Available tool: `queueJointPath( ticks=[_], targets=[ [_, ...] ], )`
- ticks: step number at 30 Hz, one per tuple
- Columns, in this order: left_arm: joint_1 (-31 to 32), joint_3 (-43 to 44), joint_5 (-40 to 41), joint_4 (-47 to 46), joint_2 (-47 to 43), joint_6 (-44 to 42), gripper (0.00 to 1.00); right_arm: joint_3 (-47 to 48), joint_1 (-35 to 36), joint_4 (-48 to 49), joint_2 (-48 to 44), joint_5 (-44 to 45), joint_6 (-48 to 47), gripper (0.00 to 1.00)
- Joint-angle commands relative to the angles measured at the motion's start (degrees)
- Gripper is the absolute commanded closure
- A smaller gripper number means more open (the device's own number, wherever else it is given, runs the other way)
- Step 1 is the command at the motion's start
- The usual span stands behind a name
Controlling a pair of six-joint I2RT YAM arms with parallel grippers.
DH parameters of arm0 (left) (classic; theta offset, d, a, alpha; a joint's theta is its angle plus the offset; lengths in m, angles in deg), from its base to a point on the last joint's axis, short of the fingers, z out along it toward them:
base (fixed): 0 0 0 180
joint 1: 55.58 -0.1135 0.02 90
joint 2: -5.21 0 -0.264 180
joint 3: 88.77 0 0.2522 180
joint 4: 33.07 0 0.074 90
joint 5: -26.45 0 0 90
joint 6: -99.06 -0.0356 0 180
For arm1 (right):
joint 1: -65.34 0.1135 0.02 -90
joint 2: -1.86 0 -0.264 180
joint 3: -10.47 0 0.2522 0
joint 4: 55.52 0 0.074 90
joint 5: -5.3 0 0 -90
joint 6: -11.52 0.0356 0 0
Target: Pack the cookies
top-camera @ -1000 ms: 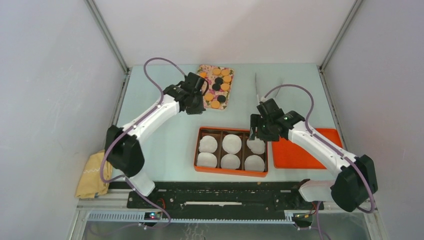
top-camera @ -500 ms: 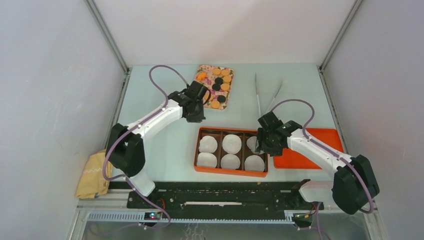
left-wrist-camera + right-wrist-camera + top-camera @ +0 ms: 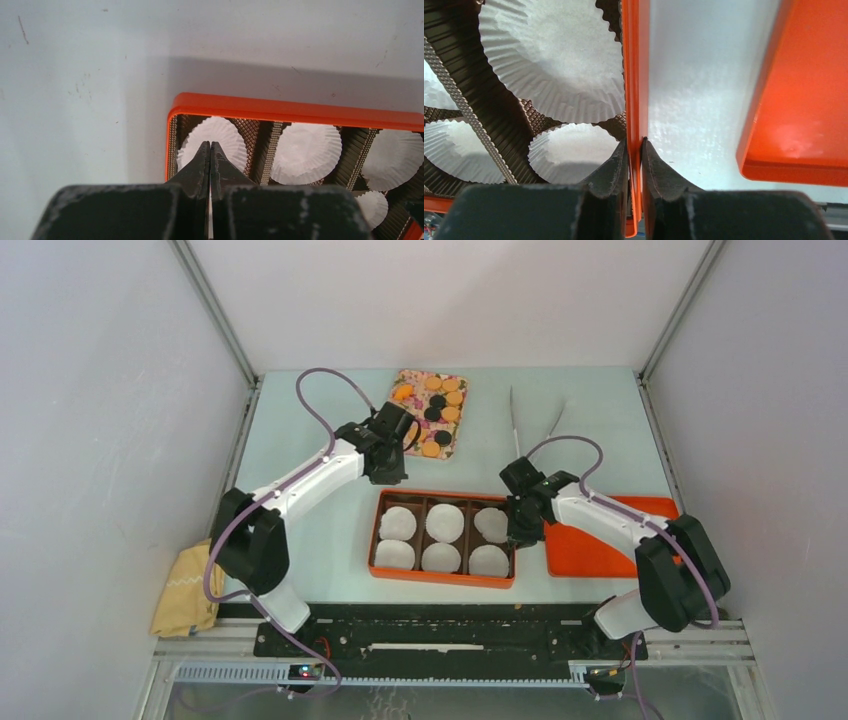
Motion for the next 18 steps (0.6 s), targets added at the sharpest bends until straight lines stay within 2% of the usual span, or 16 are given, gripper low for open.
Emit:
queueJointPath(
  ticks=[1, 7, 12, 15, 18],
  targets=[
    [0.4, 0.9, 3.3, 1.2, -2.8, -1.1, 1.00, 5.9, 1.7, 3.7, 3.2, -2.2, -0.3, 0.82],
    [0.2, 1.1, 4.4, 1.4, -2.9, -1.2, 1.00, 13.3, 2.0, 4.9, 8.3, -3.4, -0.9, 0.85],
    [-0.2, 1.3, 5.0, 1.6, -3.1, -1.3, 1.00, 17.8, 2.1, 4.3, 13.2, -4.0, -2.1, 0.83],
    [-0.5, 1.5, 5.5, 2.1, -3.2, -1.4, 1.00, 18.1, 2.3, 3.1, 13.3, -3.8, -3.0, 0.73],
    [-0.7, 1.5, 5.6, 2.3, -3.3, -1.3, 1.00, 17.7, 2.8, 1.7, 12.1, -2.4, -3.5, 0.51]
  ],
)
